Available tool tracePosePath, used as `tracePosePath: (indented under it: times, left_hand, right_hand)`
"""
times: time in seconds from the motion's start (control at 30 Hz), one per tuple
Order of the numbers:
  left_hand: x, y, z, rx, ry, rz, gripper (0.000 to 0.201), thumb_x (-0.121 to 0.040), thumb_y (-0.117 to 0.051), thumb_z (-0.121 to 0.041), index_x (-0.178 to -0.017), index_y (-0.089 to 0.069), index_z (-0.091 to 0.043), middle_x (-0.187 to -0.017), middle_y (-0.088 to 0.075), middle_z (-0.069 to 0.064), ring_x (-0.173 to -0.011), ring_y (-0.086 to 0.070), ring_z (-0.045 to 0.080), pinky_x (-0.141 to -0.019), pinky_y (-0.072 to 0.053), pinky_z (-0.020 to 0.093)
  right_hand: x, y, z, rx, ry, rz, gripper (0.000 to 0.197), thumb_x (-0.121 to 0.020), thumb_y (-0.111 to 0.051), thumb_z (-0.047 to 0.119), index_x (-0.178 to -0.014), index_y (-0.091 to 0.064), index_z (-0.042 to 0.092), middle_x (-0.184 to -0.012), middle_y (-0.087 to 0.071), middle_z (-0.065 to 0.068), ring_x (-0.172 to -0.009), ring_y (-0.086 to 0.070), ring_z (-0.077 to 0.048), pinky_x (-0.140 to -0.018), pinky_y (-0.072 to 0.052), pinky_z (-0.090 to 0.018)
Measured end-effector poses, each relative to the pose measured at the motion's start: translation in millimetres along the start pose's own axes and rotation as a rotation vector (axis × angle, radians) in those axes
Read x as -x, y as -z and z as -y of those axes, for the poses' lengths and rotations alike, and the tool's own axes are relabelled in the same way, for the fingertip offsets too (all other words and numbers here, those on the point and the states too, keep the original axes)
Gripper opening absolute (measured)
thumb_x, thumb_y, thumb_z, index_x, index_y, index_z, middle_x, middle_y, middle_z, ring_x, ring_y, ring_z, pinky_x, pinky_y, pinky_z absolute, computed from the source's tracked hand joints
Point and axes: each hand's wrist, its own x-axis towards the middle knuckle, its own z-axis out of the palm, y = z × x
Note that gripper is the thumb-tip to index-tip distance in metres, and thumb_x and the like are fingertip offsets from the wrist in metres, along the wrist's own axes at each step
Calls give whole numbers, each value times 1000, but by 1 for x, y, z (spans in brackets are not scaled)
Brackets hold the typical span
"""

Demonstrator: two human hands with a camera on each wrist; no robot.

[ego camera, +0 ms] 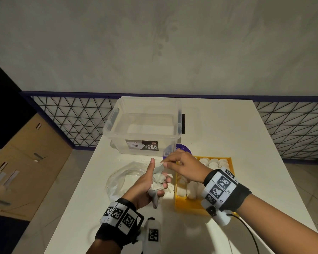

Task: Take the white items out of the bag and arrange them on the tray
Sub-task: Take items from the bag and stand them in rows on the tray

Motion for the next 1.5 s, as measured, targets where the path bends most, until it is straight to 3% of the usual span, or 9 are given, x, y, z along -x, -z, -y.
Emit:
tracePosePath:
  times: [0.17,0.3,0.4,0.57,0.7,0.93,1.2,1.3,1.5]
  left_hand:
    - [4,0,-2,-29,20,16,62,-90,-29,-64,-75,-52,-8,-62,-56,8,-46,-47,13,-33,-30,17]
    - [6,1,-2,-59,-17,30,65,-93,-25,-63,-99,-60,-8,-65,-54,8,-46,-47,11,-35,-32,17]
    - [6,0,-3,-47,-2,50,65,-91,-25,-64,-88,-61,-9,-64,-54,8,-45,-48,11,-35,-31,17]
    - [11,0,-4,-78,-46,79,53,-92,-33,-56,-85,-55,-9,-68,-55,6,-49,-45,11,-35,-34,18]
    - [14,2,-4,-34,-133,87,31,-97,-42,-36,-87,-51,-8,-70,-54,6,-51,-46,9,-37,-33,17]
    - [12,4,-3,-8,-230,25,18,-93,-54,-20,-95,-61,-3,-66,-59,3,-51,-47,8,-38,-32,17]
    - [13,5,-11,-114,-304,-2,9,-90,-60,-14,-91,-57,-5,-68,-61,5,-51,-48,10,-38,-34,19]
    - [12,4,-13,-177,-296,6,11,-89,-61,-15,-91,-58,-5,-67,-61,5,-51,-48,11,-38,-33,20]
    - [14,6,-9,3,-276,5,7,-89,-61,-14,-90,-61,-7,-70,-60,5,-53,-48,9,-39,-34,18]
  right_hand:
    - [0,5,7,-179,-1,-29,21,-90,-57,21,-106,-68,13,-89,-60,18,-84,-53,0,-81,-43,-22]
    - [3,4,9,-190,-5,114,36,-81,-70,21,-115,-59,20,-98,-55,13,-89,-49,-4,-83,-42,-23]
    - [1,0,7,-79,2,63,24,-84,-66,18,-107,-64,12,-82,-51,20,-74,-46,1,-73,-39,-18]
    - [-1,-3,0,-273,-82,-46,7,-88,-60,16,-94,-61,15,-77,-54,6,-75,-50,-9,-75,-42,-24]
    - [-1,-3,-4,-505,-159,-89,22,-90,-55,9,-107,-55,-5,-87,-56,-16,-75,-53,-15,-66,-46,-15]
    - [6,-8,-9,-673,-183,-73,28,-88,-53,-2,-116,-52,0,-86,-63,-4,-65,-60,-1,-63,-50,-13]
    - [8,-2,-3,-369,-101,-68,24,-88,-59,17,-113,-57,17,-98,-59,3,-82,-53,0,-73,-42,-7]
    - [-1,5,0,-304,-83,-54,23,-90,-57,24,-112,-61,20,-100,-61,-2,-86,-54,-7,-80,-43,-17]
    - [-3,3,-4,-560,-308,52,28,-87,-60,9,-113,-53,4,-80,-60,-4,-65,-60,-8,-62,-50,-18]
